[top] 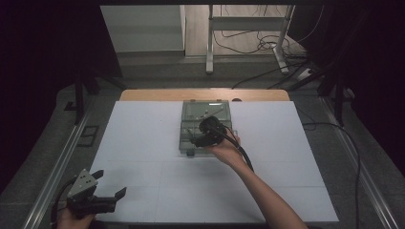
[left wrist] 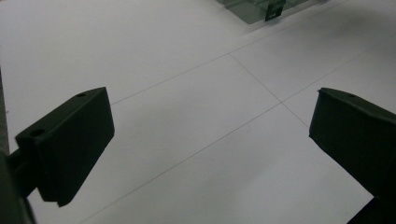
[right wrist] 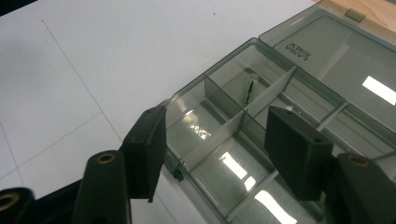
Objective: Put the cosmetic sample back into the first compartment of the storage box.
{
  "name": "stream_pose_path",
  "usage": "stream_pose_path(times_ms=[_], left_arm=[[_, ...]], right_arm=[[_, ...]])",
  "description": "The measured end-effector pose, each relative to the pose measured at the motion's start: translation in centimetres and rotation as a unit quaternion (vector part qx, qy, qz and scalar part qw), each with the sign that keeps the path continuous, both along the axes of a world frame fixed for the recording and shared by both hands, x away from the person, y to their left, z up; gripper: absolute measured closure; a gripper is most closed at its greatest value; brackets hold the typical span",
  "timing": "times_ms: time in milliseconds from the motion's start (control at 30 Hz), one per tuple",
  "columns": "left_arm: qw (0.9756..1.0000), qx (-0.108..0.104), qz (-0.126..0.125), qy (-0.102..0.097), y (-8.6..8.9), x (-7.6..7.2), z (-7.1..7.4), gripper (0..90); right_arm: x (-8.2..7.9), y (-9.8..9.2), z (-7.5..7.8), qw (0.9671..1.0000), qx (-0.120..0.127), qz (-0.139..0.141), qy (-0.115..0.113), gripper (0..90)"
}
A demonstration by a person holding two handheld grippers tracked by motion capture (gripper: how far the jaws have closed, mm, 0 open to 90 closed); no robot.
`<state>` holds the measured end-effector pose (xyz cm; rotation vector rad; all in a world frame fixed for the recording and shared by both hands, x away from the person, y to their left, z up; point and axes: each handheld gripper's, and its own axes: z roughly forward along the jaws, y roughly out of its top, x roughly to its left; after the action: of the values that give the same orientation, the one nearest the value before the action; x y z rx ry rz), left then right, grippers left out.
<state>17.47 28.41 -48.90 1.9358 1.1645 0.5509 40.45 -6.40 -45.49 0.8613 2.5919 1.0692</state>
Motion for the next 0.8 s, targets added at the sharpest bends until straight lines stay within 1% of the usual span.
stream_pose_path(times_ms=[67,233,367,533,600,667,800], left_arm=[[1.0000,0.001,0.000,0.000,0.0,0.0,0.0,0.7],[1.0000,0.002,0.000,-0.001,0.0,0.0,0.0,0.7],[1.0000,0.003,0.000,-0.001,-0.1,0.0,0.0,0.7],[1.0000,0.004,0.000,-0.001,-0.1,0.0,0.0,0.7],[1.0000,0.004,-0.001,-0.001,-0.1,0.0,0.0,0.7],[1.0000,0.004,0.000,-0.001,-0.1,0.0,0.0,0.7],[1.0000,0.003,-0.001,-0.002,-0.1,0.0,0.0,0.6]], right_arm=[[-0.2,-0.3,0.1,1.0000,0.001,0.000,0.000,37.5],[-0.8,-1.0,0.2,0.9999,0.009,-0.001,0.011,36.4],[-1.4,-1.8,0.1,0.9998,0.013,0.001,0.013,34.7],[-2.0,-2.7,0.0,0.9998,0.014,0.000,0.015,31.2],[-2.2,-3.1,0.0,0.9997,0.014,0.001,0.018,29.2],[-2.4,-3.4,-0.1,0.9995,0.019,-0.001,0.026,28.5],[-3.0,-4.0,-0.1,0.9994,0.019,-0.002,0.028,25.5]])
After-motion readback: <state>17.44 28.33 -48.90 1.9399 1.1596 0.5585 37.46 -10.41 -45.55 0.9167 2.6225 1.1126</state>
